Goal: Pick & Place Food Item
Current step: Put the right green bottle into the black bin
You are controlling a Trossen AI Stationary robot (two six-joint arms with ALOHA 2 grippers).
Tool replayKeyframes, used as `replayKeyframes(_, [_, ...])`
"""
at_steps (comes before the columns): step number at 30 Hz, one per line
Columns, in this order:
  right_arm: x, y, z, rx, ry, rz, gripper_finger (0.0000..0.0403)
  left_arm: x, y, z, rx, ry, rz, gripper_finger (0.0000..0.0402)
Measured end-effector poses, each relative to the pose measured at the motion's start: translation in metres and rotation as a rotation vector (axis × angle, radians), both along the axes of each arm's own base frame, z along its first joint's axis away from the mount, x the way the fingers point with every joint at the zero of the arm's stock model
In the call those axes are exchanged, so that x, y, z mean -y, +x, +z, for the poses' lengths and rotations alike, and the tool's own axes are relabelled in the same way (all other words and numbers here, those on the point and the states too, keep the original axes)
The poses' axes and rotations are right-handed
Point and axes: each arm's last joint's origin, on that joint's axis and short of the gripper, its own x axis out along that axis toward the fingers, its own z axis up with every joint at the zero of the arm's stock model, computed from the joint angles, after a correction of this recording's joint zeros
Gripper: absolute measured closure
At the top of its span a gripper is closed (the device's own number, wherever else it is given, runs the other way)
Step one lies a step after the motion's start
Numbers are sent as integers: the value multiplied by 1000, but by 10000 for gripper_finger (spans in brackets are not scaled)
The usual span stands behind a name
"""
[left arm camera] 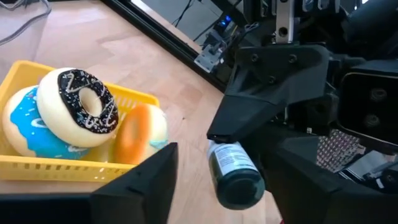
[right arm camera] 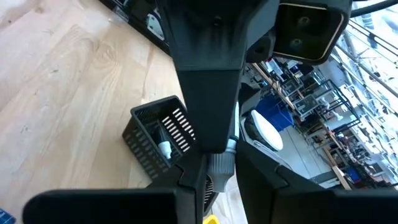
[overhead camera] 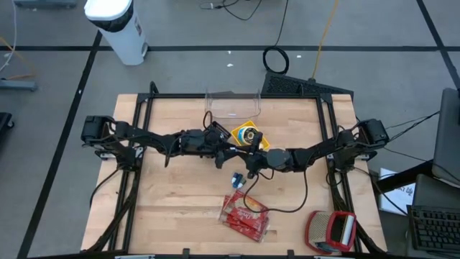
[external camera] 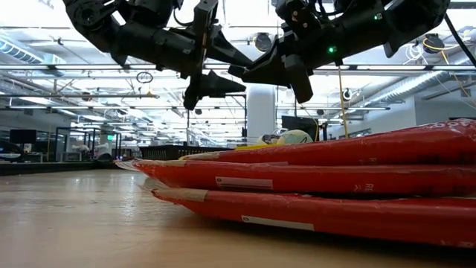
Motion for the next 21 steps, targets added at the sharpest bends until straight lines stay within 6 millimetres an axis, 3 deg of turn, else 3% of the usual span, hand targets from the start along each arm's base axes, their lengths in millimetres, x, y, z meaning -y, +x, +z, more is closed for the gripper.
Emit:
replayKeyframes(12, [0,0,-1,31,101,-18,333,-7,0,1,3,102,-16,332])
replayKeyframes(18, [0,0,-1,141,369,-87,290,-17,-3,3,-16,235,-10,339])
replayKeyframes(21, [-1,0,0,163,448,-74,269,-22,-6,1,-80,300,77,339])
